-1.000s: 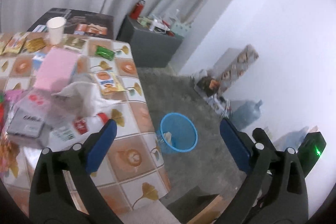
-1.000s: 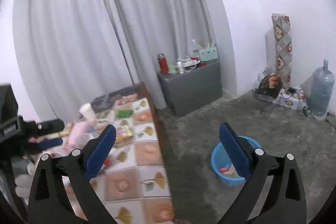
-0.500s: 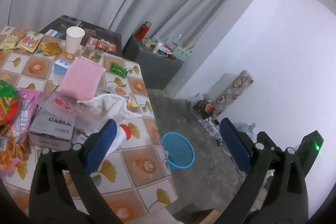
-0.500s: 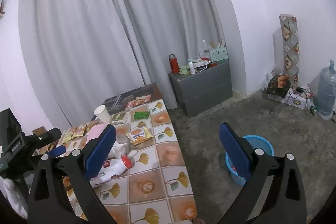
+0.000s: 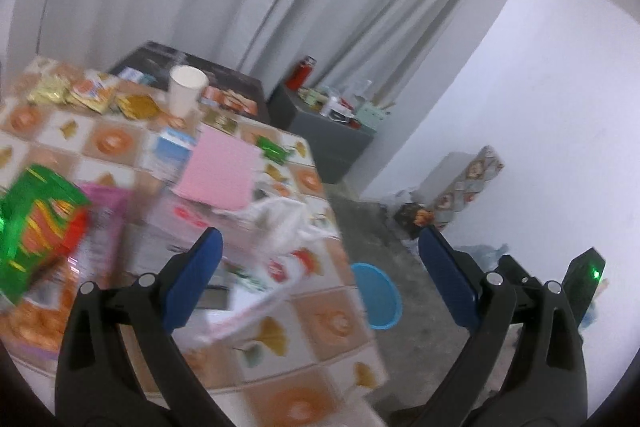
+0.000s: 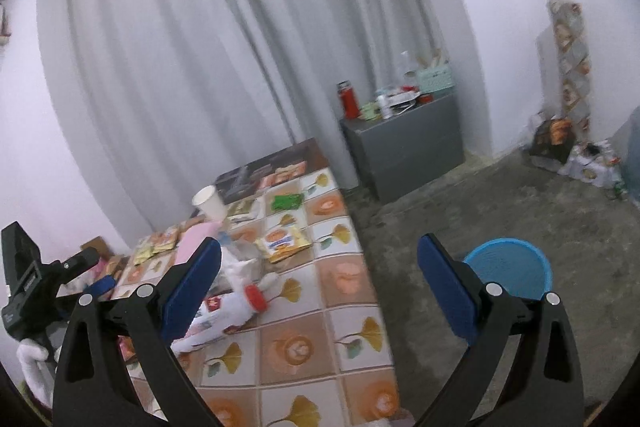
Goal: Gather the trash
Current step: 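Move both tools back over the table toward the pink mesh sponge, then grasp the pink mesh sponge with the left tool while the right tool grasps white tissue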
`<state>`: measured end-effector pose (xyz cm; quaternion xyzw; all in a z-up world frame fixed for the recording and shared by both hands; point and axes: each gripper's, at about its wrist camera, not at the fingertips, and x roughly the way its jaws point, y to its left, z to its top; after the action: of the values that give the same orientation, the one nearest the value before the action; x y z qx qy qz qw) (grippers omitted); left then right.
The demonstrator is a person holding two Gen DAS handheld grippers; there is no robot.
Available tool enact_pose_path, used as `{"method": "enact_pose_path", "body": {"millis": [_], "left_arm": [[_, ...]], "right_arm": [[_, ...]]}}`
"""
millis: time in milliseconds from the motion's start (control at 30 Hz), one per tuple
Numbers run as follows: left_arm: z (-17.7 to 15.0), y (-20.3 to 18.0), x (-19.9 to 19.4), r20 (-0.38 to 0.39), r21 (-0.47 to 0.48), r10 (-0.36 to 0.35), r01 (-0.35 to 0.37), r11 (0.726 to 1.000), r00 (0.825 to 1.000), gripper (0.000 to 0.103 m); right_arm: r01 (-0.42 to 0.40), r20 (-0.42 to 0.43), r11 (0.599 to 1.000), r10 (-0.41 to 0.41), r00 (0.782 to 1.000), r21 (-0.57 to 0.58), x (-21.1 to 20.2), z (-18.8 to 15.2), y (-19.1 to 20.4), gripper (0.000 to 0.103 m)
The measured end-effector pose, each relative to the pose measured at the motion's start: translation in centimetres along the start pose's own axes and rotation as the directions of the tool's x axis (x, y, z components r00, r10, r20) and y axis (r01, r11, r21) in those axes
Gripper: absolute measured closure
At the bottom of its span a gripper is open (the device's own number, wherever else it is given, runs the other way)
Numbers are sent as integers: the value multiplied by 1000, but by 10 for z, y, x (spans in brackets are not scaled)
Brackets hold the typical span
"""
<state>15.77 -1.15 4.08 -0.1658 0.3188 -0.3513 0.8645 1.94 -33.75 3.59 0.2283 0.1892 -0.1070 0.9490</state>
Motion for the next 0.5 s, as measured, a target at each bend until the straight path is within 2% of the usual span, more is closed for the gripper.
{"method": "enact_pose_path", "body": {"millis": [100, 233, 367, 500], "left_arm": [[6, 10, -3, 7, 34, 55, -55, 998, 998, 9], [13, 19, 6, -11, 79, 98, -96, 992, 995, 9], [17, 24, 20, -29, 148, 148, -142, 979, 989, 9], [36, 35, 38, -85, 130, 163, -152, 980, 983, 9]], "right_arm": [[-81, -61, 997, 82, 995, 9, 25, -4, 6, 9], [-170, -144, 984, 175, 974, 42, 58, -12, 13, 17], [-204, -213, 978, 209, 955, 42, 88, -21, 21, 25], [-237, -251, 971, 226, 941, -14, 107, -25, 34, 28]]}}
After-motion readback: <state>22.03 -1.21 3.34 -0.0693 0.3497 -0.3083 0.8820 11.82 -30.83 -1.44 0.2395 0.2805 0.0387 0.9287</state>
